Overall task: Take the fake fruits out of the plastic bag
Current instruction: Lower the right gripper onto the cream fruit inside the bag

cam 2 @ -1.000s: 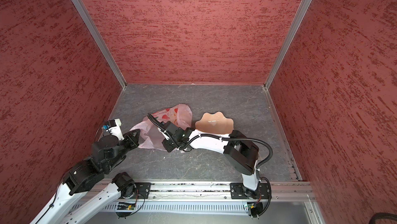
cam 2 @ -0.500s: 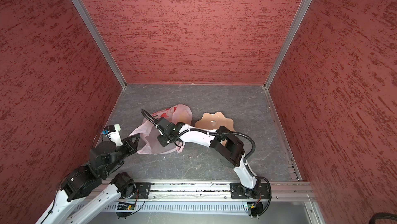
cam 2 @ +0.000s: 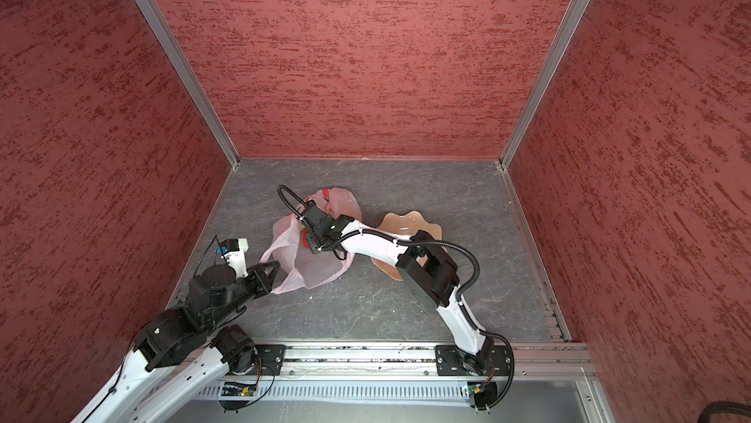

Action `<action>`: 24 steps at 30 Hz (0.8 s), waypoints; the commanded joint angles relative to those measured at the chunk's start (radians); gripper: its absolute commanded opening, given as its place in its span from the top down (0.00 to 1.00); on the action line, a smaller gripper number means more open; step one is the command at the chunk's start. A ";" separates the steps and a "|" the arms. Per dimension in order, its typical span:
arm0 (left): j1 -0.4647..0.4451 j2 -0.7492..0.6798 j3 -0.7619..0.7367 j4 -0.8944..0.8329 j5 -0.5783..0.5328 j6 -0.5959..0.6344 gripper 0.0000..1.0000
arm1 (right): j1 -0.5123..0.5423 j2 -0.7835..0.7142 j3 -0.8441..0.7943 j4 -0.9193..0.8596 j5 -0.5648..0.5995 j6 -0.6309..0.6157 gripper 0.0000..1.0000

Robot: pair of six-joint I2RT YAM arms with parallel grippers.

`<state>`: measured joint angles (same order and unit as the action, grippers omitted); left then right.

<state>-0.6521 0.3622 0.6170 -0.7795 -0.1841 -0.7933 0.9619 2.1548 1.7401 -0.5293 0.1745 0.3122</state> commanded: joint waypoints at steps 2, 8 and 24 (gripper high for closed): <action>-0.001 0.039 0.001 0.086 0.029 0.030 0.94 | -0.005 0.006 0.009 -0.009 0.096 0.019 0.28; -0.001 0.054 -0.011 0.117 0.034 0.033 0.93 | -0.013 0.005 -0.002 0.022 0.173 0.037 0.25; 0.002 0.124 -0.039 0.191 0.072 0.039 0.93 | -0.057 0.029 -0.049 0.037 0.092 0.046 0.24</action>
<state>-0.6518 0.4797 0.5999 -0.6228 -0.1318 -0.7658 0.9127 2.1609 1.7050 -0.5121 0.2848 0.3416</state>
